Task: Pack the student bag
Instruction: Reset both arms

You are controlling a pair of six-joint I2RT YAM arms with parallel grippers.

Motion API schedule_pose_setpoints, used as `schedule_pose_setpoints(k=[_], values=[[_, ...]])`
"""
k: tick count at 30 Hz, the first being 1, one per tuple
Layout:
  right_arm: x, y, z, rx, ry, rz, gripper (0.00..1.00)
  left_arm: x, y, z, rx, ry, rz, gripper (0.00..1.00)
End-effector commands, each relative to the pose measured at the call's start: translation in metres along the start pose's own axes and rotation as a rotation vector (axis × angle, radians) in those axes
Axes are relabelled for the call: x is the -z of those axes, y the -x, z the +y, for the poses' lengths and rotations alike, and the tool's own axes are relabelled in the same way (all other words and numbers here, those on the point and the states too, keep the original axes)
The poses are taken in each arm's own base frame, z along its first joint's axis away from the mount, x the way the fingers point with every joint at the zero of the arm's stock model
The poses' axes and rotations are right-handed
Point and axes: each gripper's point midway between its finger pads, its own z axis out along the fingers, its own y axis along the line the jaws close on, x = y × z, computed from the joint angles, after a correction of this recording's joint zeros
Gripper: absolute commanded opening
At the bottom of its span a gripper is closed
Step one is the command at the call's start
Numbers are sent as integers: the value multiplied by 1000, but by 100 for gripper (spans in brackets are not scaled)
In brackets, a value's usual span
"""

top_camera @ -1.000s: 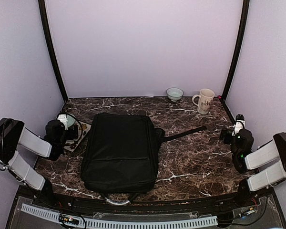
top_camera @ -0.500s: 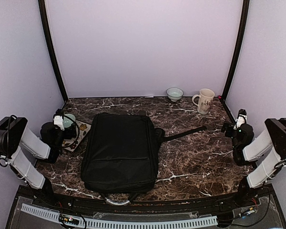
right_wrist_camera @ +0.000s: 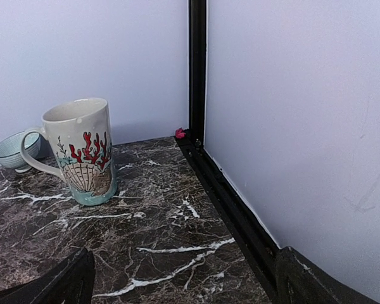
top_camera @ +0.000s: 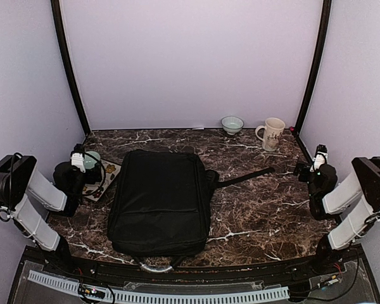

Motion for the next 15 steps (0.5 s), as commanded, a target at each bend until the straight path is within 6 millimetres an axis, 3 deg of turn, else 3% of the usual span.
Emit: schedule_pose_setpoints(k=[1,15], values=[[-1,12,1,-24,6,-45,100,2,4,0,10,-4,-22,99],[-2,12,1,-23,8,-42,100,2,4,0,10,-4,-22,99]])
